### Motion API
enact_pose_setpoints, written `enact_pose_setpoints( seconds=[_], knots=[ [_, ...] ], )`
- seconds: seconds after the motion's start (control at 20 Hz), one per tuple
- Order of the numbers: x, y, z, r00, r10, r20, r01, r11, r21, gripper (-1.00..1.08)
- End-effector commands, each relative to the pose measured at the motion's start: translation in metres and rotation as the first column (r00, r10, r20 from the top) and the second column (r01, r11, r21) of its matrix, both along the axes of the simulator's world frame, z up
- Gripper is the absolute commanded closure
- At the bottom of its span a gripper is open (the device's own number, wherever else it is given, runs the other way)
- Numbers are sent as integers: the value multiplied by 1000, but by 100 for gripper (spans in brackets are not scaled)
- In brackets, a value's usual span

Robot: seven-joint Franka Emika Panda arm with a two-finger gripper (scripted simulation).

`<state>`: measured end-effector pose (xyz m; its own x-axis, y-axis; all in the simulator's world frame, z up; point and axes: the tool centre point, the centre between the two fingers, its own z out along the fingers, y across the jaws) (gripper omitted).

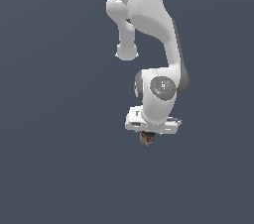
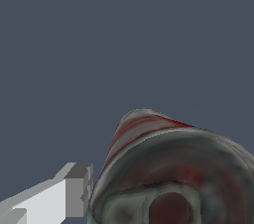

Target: Pick up the object and move it to a goal position.

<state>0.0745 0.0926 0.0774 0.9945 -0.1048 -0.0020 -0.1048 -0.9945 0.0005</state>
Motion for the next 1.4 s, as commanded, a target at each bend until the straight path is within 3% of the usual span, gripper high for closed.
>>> enact_pose_setpoints(
  seconds=[0.0,0.1,0.15,0.85,1.35],
  knots=[
    [1,0,-1,1000,0,2,0,1000,0,-92],
    [2,0,0,1000,0,2,0,1000,0,-92],
    [2,0,0,1000,0,2,0,1000,0,108],
    [0,-3,3,1000,0,0,0,1000,0,108],
    [-12,-36,44,1000,0,0,0,1000,0,108]
  ],
)
